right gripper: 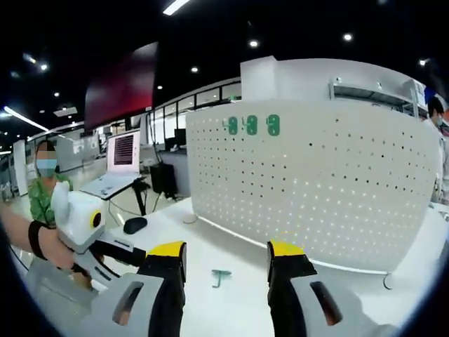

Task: Insert the hook assembly into the mounting plate slot until the hook locks in place.

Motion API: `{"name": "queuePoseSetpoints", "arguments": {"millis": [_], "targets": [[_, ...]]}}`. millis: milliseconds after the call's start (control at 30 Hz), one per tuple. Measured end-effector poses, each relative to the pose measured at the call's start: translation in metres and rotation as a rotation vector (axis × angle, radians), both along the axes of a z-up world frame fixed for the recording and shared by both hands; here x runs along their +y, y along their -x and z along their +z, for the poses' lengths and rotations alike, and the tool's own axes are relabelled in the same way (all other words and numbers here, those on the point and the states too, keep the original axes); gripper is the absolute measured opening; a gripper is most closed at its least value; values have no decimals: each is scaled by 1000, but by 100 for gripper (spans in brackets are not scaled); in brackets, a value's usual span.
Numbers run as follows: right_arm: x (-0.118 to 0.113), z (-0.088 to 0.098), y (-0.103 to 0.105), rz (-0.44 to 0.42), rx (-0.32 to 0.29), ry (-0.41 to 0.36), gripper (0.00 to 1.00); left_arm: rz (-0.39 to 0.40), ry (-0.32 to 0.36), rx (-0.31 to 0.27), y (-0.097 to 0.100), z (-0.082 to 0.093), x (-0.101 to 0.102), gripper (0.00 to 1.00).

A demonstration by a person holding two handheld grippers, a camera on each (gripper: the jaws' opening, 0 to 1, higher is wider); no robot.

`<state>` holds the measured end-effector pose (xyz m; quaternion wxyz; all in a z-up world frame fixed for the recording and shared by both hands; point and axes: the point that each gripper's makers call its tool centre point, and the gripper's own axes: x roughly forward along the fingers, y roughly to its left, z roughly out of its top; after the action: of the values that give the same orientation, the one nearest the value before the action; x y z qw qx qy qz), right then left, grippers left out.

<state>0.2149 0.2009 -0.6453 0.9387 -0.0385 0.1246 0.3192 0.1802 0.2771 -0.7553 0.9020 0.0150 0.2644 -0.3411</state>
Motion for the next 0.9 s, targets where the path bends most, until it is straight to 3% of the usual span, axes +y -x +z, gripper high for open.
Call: {"name": "queuePoseSetpoints", "arguments": {"millis": [100, 167, 400, 567, 667, 900], "targets": [[-2, -4, 2, 2, 5, 5, 47, 0, -1, 9, -6, -7, 1, 49], [-4, -8, 3, 2, 20, 4, 47, 19, 6, 57, -8, -17, 5, 49], [-12, -17, 7, -1, 38, 22, 47, 28, -18, 66, -19, -27, 11, 47], [-17, -15, 8, -5, 36, 30, 47, 58, -53, 71, -35, -29, 15, 38], [-19, -16, 9, -7, 40, 31, 47, 62, -58, 47, -46, -26, 13, 38], [-24, -22, 14, -1, 48, 39, 46, 90, -45, 118, -56, -40, 11, 37]]}}
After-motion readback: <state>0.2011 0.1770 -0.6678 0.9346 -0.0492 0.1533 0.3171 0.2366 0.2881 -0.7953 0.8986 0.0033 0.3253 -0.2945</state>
